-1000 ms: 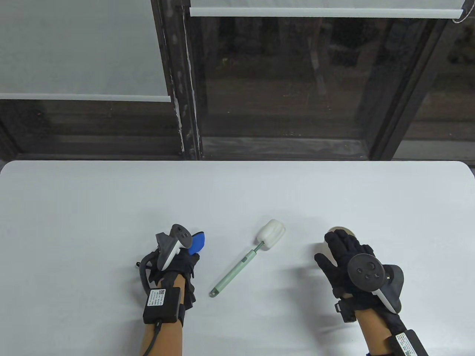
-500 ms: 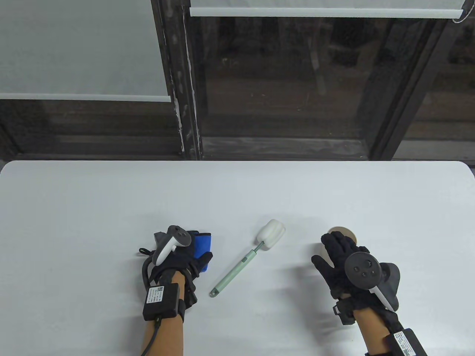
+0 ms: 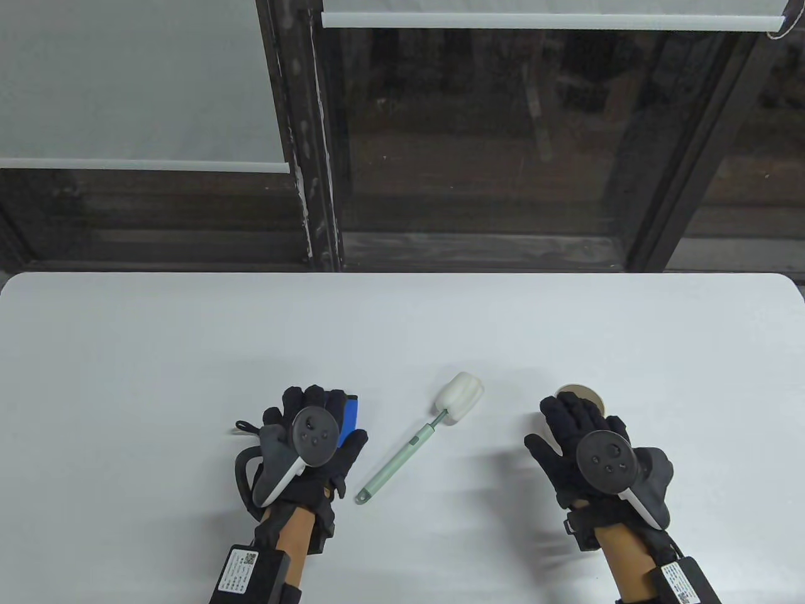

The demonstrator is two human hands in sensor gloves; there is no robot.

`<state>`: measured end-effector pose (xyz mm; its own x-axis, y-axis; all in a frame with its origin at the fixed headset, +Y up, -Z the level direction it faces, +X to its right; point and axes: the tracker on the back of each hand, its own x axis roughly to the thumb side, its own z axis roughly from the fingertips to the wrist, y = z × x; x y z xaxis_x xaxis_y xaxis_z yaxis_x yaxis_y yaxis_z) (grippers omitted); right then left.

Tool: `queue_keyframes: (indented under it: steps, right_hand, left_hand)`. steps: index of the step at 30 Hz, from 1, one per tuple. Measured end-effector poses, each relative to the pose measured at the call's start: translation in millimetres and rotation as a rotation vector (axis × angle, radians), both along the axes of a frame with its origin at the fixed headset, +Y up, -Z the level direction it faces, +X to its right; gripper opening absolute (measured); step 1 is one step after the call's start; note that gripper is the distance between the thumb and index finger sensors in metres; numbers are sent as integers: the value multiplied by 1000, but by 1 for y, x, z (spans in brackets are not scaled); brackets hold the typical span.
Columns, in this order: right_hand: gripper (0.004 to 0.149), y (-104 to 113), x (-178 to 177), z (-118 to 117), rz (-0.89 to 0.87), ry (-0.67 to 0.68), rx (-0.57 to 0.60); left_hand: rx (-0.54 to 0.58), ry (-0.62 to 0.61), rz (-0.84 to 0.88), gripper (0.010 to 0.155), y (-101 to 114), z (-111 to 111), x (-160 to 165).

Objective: Brush the water cup with the cup brush

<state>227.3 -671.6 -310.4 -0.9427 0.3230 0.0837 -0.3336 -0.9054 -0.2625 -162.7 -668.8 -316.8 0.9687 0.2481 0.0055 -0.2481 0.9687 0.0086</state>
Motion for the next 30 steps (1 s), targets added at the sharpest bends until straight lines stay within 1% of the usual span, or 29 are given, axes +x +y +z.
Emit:
queue_keyframes:
  steps: [4,7,11,20,30]
  right_hand:
    - [68,1,-4,3,15,3,14]
    - [67,3,-6,5,22,9,24]
    - [67,3,-7,7,33,14,32]
    - [67,3,-8,7,49,12,35]
    - [67,4,-6,9,18,9,41]
  left_hand:
    - [79,-22,-46,77,7,16,10]
    - [110,-38,-77,76,4,21,12]
    - [80,-52,-36,76,-2,21,9]
    - [90,-71,-2,74,-3,20,10]
    - [83,-99,30,74,-3,21,10]
